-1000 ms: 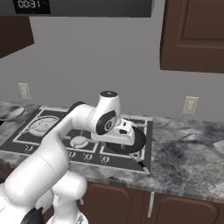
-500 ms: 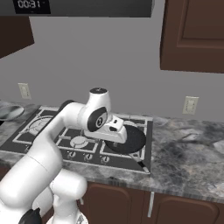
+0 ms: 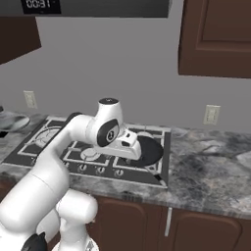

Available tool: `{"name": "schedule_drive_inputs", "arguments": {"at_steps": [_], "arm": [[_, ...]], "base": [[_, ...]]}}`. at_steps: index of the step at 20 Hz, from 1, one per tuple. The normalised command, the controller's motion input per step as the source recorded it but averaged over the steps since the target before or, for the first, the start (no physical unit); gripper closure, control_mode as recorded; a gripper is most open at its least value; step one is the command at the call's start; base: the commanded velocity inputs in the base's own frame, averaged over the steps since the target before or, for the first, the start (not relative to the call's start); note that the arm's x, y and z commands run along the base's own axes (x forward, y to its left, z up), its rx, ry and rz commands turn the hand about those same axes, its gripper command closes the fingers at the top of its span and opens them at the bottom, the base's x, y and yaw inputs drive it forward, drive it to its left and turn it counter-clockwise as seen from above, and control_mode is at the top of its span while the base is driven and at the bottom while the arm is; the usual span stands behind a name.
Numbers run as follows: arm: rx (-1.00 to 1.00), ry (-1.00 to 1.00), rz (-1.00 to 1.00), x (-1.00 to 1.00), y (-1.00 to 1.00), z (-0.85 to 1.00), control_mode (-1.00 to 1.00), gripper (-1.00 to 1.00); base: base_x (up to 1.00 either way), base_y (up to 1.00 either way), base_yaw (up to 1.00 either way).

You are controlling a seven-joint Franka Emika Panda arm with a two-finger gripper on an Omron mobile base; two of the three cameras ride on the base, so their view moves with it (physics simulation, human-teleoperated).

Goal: Place both pans onto different burners. Then place the squash and the shrimp on different pans.

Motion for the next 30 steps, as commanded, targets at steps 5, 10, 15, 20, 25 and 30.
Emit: {"name": "schedule_drive_inputs", "arguments": {"at_steps": [5, 10, 15, 20, 25, 30], "arm": [[0.00, 0.00, 0.00, 0.00, 0.00, 0.00, 1.00, -1.00], [0.00, 0.00, 0.00, 0.00, 0.00, 0.00, 1.00, -1.00], [0.00, 0.00, 0.00, 0.00, 0.00, 0.00, 1.00, -1.00], [0.00, 0.00, 0.00, 0.00, 0.00, 0.00, 1.00, -1.00], [0.00, 0.00, 0.00, 0.00, 0.00, 0.00, 1.00, -1.00], [0.00, 0.00, 0.00, 0.00, 0.00, 0.00, 1.00, -1.00]], "base": [[-0.68, -0.50, 0.00], [-0.13, -0.72, 0.00], [0.00, -0.79, 0.00], [0.00, -0.73, 0.00], [0.02, -0.59, -0.02], [0.15, -0.39, -0.03]]}}
